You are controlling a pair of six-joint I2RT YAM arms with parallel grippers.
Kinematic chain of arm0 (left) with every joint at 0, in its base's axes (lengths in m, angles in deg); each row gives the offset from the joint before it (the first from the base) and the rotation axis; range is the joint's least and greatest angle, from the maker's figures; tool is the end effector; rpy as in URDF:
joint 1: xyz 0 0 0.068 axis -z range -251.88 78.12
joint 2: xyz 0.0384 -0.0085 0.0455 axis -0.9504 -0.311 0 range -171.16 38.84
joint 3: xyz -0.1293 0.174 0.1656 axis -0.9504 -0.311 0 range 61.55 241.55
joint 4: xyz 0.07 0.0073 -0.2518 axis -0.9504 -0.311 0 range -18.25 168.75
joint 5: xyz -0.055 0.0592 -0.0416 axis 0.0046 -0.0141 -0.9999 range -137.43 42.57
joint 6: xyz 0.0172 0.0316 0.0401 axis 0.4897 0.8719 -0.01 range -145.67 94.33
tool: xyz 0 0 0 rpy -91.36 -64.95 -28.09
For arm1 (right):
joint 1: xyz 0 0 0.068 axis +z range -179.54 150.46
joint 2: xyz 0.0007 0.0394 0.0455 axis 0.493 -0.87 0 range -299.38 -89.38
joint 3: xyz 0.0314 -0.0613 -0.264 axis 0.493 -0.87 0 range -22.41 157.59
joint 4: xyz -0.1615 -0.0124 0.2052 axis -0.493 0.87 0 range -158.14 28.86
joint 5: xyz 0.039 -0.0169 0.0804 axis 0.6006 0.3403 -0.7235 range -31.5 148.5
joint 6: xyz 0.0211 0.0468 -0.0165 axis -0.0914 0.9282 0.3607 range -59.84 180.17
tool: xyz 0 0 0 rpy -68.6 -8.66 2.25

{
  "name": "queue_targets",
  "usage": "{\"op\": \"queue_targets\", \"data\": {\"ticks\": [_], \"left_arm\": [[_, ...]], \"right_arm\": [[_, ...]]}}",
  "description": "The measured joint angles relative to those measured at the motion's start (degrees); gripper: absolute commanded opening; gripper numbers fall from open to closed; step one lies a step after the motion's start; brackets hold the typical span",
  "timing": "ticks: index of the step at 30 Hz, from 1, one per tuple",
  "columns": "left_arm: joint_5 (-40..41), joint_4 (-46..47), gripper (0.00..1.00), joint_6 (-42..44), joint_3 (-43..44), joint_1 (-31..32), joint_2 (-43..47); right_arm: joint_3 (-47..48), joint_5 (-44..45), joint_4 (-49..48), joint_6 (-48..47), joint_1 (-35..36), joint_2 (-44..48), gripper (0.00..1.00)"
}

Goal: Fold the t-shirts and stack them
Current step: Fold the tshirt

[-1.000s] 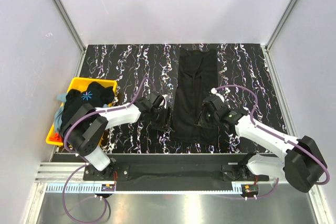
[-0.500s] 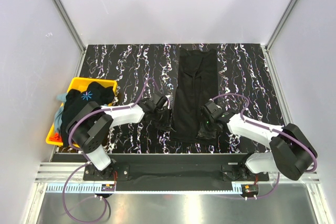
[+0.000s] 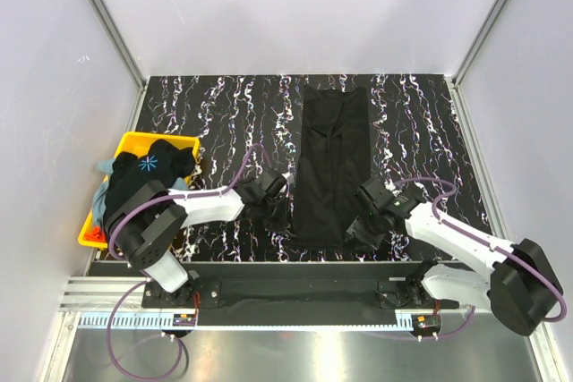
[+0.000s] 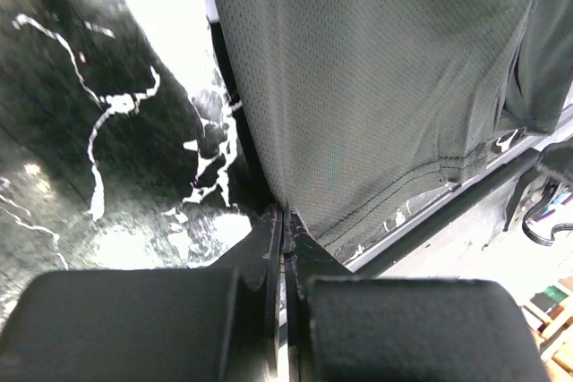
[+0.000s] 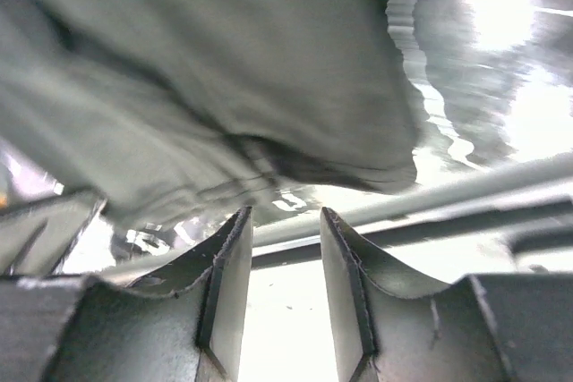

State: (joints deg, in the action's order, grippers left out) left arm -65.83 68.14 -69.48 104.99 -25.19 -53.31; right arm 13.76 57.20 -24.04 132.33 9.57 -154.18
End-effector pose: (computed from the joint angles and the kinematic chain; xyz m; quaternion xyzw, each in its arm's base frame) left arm 0.1919 -0.2200 0.1402 0.0662 0.9506 -0.2939 0.0743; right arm 0.1422 0.1167 0.1830 0.2796 0.9482 0.1303 0.0755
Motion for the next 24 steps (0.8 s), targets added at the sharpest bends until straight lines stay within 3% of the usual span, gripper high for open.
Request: {"op": "queue_targets", "data": {"ticks": [2,6,10,16,24], "left_arm": [[0.1,0.0,0.06,-0.5,-0.1,0.4,0.1],[0.2,0.1,0.33,-1.5,-0.3,1.3,0.1],[0.3,1.1,0.42,-2.8,-0.4,1.8,0.8],[1.4,0.7,0.44,-3.4,-1.0,2.1,2.1],[2.6,0.3,0.37,-4.3,-1.4,3.3,2.5]], "right_arm": [[-0.3,1.4,3.0,3.0,-0.5,1.1,0.42],[-0.3,4.3,7.5,6.8,-2.2,2.3,0.41],[-1.2,6.1,9.7,8.7,-3.3,2.5,0.40],[-2.7,6.3,10.1,10.0,-3.3,1.9,0.39],[-3.1,6.4,9.8,10.6,-3.3,0.4,0.38]]}}
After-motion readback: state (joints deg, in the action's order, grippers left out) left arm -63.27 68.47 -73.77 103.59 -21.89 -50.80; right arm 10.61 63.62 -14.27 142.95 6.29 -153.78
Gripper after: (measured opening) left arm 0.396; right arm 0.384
